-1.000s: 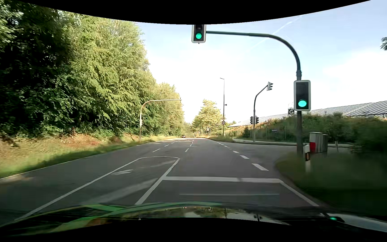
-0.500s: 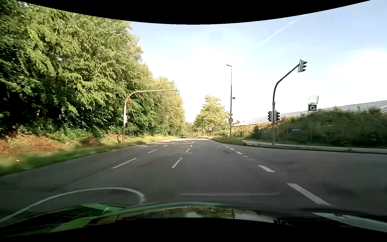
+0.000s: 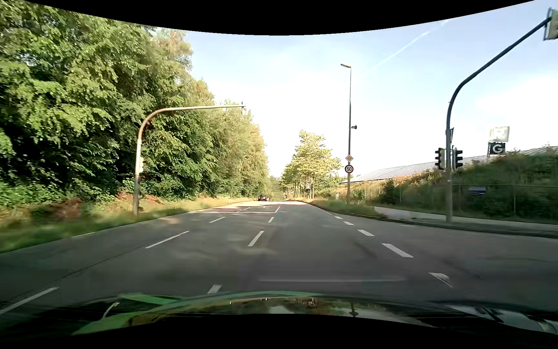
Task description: Follow the waypoints while adhering to traffic rules and regulations
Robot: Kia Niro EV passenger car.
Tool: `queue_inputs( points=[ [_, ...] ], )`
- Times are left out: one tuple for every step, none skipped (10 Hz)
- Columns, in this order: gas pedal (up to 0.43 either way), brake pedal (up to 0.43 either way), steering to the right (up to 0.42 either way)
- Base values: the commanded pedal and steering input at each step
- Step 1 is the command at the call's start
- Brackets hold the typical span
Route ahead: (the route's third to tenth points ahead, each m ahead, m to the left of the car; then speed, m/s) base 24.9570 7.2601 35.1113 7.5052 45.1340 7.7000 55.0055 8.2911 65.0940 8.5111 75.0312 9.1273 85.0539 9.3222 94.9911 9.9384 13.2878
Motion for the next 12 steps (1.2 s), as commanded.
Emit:
queue_inputs(
  points=[
    [0.169, 0.0, -0.007],
    [0.169, 0.0, -0.006],
    [0.169, 0.0, -0.004],
    [0.169, 0.0, -0.003],
    [0.169, 0.0, -0.002],
    [0.169, 0.0, -0.002],
    [0.169, 0.0, -0.002],
    [0.169, 0.0, -0.002],
    [0.169, 0.0, -0.002],
    [0.169, 0.0, -0.002],
    [0.169, 0.0, -0.002],
    [0.169, 0.0, -0.003]
  ],
)
